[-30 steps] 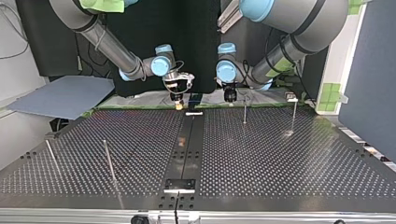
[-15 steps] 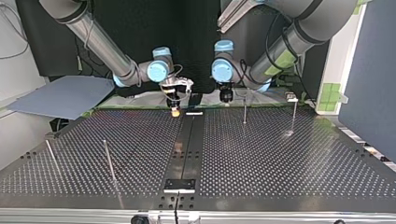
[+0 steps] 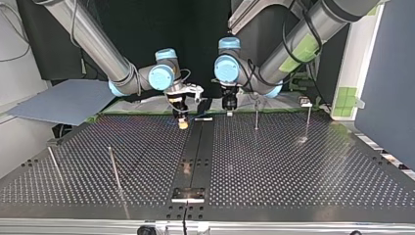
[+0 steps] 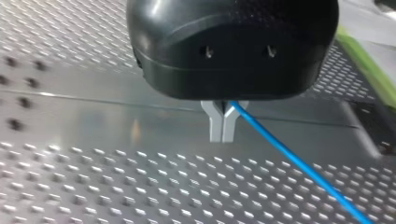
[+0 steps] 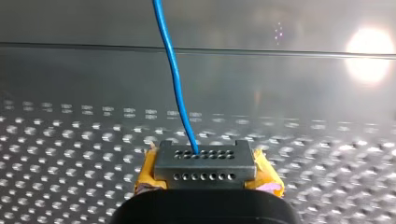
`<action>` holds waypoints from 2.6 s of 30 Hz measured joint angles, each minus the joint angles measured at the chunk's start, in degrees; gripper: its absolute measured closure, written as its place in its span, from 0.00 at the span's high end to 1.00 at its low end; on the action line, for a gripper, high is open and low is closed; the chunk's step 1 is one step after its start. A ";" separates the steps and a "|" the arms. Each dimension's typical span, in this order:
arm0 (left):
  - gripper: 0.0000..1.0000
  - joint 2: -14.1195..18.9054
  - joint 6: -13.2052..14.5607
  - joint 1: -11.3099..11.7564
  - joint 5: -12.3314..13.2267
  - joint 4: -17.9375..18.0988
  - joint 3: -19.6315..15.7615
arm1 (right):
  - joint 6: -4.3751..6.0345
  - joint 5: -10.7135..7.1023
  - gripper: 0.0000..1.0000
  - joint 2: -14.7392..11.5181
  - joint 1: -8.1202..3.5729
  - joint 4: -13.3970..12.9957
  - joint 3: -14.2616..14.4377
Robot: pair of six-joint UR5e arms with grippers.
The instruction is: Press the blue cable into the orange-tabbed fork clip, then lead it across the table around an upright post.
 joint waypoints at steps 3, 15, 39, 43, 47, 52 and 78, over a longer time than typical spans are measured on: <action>0.00 1.71 -0.99 -0.43 0.13 -0.16 0.01 | 0.15 -0.02 0.00 -1.72 0.02 1.18 0.00; 0.00 8.65 -2.02 -0.79 0.09 -1.87 0.48 | 0.37 -0.07 0.00 -8.52 -0.06 2.71 -0.02; 0.00 18.17 -1.81 -1.43 0.13 -8.80 9.24 | 0.83 0.19 0.00 -20.93 -1.54 3.95 -1.45; 0.00 18.16 -1.77 -1.61 0.27 -9.52 10.61 | 0.84 0.50 0.00 -21.49 -1.91 4.74 -1.94; 0.00 18.16 -1.76 -1.86 1.11 -10.45 12.46 | 0.97 1.40 0.00 -22.50 -2.39 5.40 -2.07; 0.00 18.16 -1.76 -2.12 2.27 -11.74 14.63 | 1.13 2.22 0.00 -23.81 -3.44 6.50 -2.15; 0.00 14.09 -3.15 -4.45 4.93 -20.19 28.73 | 1.69 2.56 0.00 -25.97 -9.64 8.44 -2.87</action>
